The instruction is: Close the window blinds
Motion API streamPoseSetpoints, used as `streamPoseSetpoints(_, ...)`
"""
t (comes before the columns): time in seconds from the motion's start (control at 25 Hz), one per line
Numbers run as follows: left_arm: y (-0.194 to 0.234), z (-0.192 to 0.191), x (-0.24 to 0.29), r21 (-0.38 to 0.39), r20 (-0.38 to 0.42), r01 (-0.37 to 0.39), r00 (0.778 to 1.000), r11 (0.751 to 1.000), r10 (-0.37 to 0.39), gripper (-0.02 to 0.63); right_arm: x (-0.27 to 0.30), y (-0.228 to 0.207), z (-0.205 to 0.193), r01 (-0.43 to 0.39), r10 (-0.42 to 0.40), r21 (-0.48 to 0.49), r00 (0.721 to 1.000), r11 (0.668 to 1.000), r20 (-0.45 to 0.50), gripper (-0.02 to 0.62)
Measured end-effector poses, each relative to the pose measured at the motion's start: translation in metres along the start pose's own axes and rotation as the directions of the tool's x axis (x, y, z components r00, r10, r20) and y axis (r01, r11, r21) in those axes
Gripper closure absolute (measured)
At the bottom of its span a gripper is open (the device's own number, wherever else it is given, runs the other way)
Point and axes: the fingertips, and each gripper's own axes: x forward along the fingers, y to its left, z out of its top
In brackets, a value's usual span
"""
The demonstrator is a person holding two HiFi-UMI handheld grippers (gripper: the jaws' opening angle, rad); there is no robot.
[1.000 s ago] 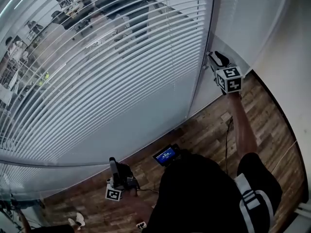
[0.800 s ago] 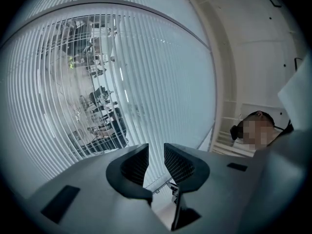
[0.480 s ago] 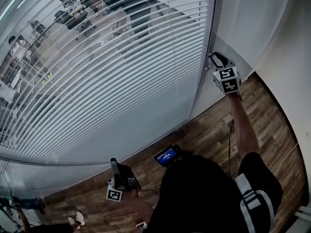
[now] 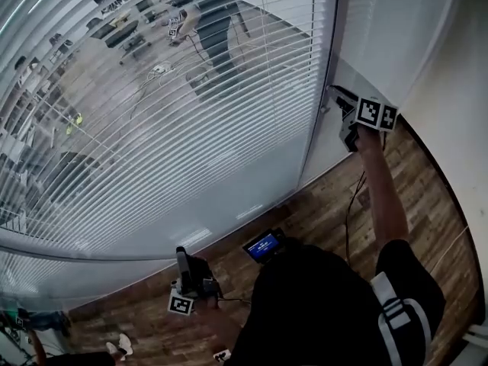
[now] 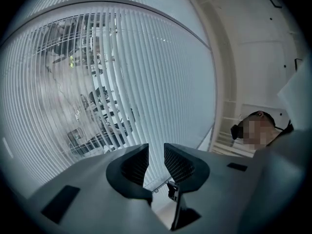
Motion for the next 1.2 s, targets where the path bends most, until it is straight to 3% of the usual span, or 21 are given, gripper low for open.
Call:
streamPoseSetpoints(0.12, 0.008, -0.007, -0.004, -0.001, -0.004, 0.000, 1.000, 1.000, 0.000, 0.499, 0.002, -0.004, -0.013, -0.039, 0.039, -0.025, 0.999, 0.999, 0.002, 0.469)
streamPoseSetpoints(0.24, 0.008, -0.008, -0.007, 0.003, -0.005, 0.002, 1.000, 1.000, -0.002, 0.499, -0.001, -0.002, -0.022, 0.016, -0.018, -0.246, 1.000, 0.969, -0.008, 0.438)
streamPoseSetpoints(0.32, 0.007, -0.007, -0.006, 0.007, -0.004, 0.002, 1.000, 1.000, -0.002, 0.499, -0.004, 0.003, -0.019, 0.085, -0.091, -0.472, 0.996, 0.877, 0.009, 0.430)
streamPoseSetpoints(0.4, 0.006, -0.007, -0.005, 0.009, -0.003, -0.001, 1.000, 1.000, 0.001, 0.499, -0.003, 0.007, -0.017, 0.150, -0.171, -0.672, 0.985, 0.725, 0.036, 0.430)
streamPoseSetpoints(0.48, 0.007, -0.007, -0.005, 0.011, -0.004, -0.005, 1.000, 1.000, 0.005, 0.499, 0.000, 0.009, -0.016, 0.188, -0.226, -0.781, 0.972, 0.595, 0.061, 0.430)
streamPoseSetpoints(0.56, 0.007, -0.008, -0.005, 0.011, -0.005, -0.006, 1.000, 1.000, 0.006, 0.499, 0.002, 0.009, -0.017, 0.206, -0.252, -0.828, 0.964, 0.522, 0.080, 0.431)
streamPoseSetpoints(0.64, 0.006, -0.008, -0.007, 0.009, -0.004, -0.004, 1.000, 1.000, 0.004, 0.499, 0.001, 0.012, -0.017, 0.210, -0.261, -0.842, 0.961, 0.496, 0.085, 0.456)
streamPoseSetpoints(0.72, 0.006, -0.007, -0.008, 0.010, -0.002, -0.004, 1.000, 1.000, 0.005, 0.499, 0.001, 0.012, -0.019, 0.208, -0.269, -0.830, 0.960, 0.518, 0.072, 0.465)
streamPoseSetpoints(0.8, 0.006, -0.006, -0.007, 0.012, 0.002, -0.010, 1.000, 1.000, 0.010, 0.499, 0.001, 0.009, -0.018, 0.199, -0.258, -0.781, 0.965, 0.592, 0.051, 0.466)
streamPoseSetpoints(0.92, 0.007, -0.005, -0.009, 0.014, 0.008, -0.015, 1.000, 1.000, 0.015, 0.499, 0.002, 0.001, -0.015, 0.152, -0.188, -0.582, 0.982, 0.799, 0.000, 0.468)
streamPoseSetpoints(1.0, 0.006, -0.003, -0.010, 0.015, 0.011, -0.018, 1.000, 1.000, 0.018, 0.499, 0.001, -0.002, -0.014, 0.103, -0.125, -0.401, 0.992, 0.910, -0.029, 0.468)
streamPoseSetpoints(1.08, 0.004, -0.002, -0.009, 0.015, 0.012, -0.019, 1.000, 1.000, 0.019, 0.499, 0.001, -0.003, -0.011, 0.058, -0.070, -0.238, 0.997, 0.969, -0.039, 0.468)
streamPoseSetpoints(1.2, 0.001, -0.002, -0.007, 0.012, 0.010, -0.020, 1.000, 1.000, 0.019, 0.499, -0.001, -0.003, -0.005, 0.002, -0.002, -0.031, 1.000, 1.000, -0.025, 0.468)
